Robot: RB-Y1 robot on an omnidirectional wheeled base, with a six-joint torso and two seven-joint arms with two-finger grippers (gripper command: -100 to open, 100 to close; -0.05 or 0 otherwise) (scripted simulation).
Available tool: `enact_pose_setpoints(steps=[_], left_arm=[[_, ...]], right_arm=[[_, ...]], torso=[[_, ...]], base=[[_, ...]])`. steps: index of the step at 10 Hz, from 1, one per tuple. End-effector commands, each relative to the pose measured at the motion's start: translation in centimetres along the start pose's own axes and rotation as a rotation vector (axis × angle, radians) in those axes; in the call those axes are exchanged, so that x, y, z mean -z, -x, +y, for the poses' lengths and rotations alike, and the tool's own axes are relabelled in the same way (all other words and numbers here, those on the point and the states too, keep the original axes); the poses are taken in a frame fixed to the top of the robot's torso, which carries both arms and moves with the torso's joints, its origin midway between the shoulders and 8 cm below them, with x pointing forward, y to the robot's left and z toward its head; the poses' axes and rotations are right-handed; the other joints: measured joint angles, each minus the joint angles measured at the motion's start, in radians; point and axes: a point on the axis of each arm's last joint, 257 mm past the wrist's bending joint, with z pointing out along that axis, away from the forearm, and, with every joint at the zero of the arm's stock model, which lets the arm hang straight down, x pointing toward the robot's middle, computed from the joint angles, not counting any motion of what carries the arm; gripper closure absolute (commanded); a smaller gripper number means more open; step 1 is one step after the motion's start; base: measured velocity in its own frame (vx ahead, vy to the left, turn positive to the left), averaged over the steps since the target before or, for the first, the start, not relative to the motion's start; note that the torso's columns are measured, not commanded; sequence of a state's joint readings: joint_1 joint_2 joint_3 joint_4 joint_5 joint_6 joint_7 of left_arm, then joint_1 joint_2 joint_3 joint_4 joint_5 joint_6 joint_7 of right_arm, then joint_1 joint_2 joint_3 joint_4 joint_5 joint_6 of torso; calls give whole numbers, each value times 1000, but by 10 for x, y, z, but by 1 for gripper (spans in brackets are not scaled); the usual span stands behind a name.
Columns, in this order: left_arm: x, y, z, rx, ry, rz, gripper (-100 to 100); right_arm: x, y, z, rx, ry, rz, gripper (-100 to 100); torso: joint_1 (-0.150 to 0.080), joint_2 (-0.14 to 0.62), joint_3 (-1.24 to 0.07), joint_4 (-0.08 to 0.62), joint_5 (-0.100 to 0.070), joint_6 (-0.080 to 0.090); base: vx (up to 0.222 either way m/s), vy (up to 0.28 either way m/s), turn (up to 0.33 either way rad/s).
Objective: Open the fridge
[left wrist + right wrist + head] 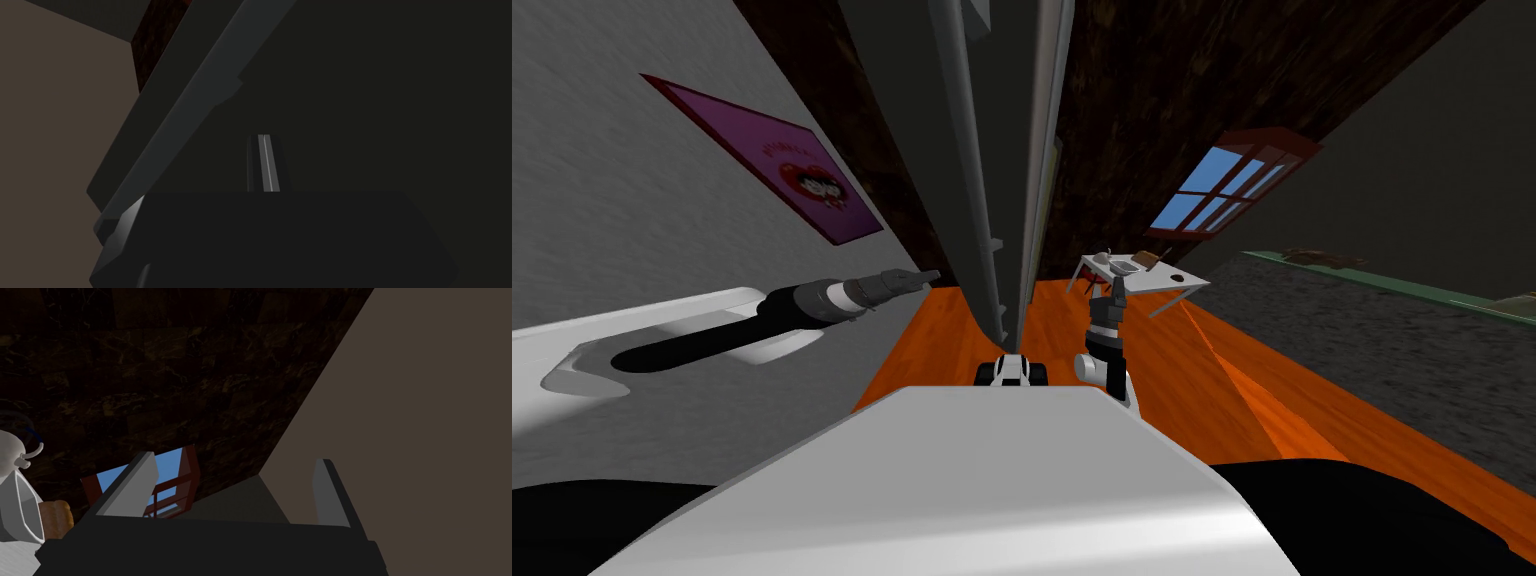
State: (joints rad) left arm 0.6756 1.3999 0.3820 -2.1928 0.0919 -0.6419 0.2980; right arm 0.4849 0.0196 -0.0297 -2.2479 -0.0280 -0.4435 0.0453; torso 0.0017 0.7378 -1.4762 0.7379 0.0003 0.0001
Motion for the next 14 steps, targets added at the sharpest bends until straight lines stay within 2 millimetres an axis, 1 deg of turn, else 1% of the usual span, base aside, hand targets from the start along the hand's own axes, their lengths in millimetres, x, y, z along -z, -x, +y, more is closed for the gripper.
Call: enact_pose_setpoints(steps=[1,2,3,5,6,8,11,14], left_arm=[[2,6,3,-5,-33,22,100],[3,6,2,-5,-41,24,100],[3,11,4,-10,-55,37,100],[4,11,4,-9,-55,35,100],[-1,15,0,-19,-57,55,-100],[-7,20,-4,-30,-55,74,-100],[-18,30,-11,-49,-50,105,-100],[-30,38,-20,-68,-47,135,-100]], right_arm=[[0,0,0,0,0,0,0],[0,0,0,0,0,0,0],[0,0,0,0,0,0,0],[0,0,0,0,0,0,0],[0,0,0,0,0,0,0],[0,0,0,0,0,0,0],[0,0,0,0,0,0,0],[0,0,0,0,0,0,0]], torso=[[-1,-1,0,0,0,0],[0,1,1,0,0,0],[-2,2,1,1,0,0],[-3,-1,0,0,-1,0],[-7,-4,-2,-1,-2,0],[-9,-5,-3,-1,-3,0],[0,0,0,0,0,0],[-2,2,1,1,0,0]], base=[[-125,154,-42],[-129,138,-35],[-117,157,-40],[-67,87,-19],[17,-36,43],[54,-96,49],[64,-93,39],[46,-97,45]])
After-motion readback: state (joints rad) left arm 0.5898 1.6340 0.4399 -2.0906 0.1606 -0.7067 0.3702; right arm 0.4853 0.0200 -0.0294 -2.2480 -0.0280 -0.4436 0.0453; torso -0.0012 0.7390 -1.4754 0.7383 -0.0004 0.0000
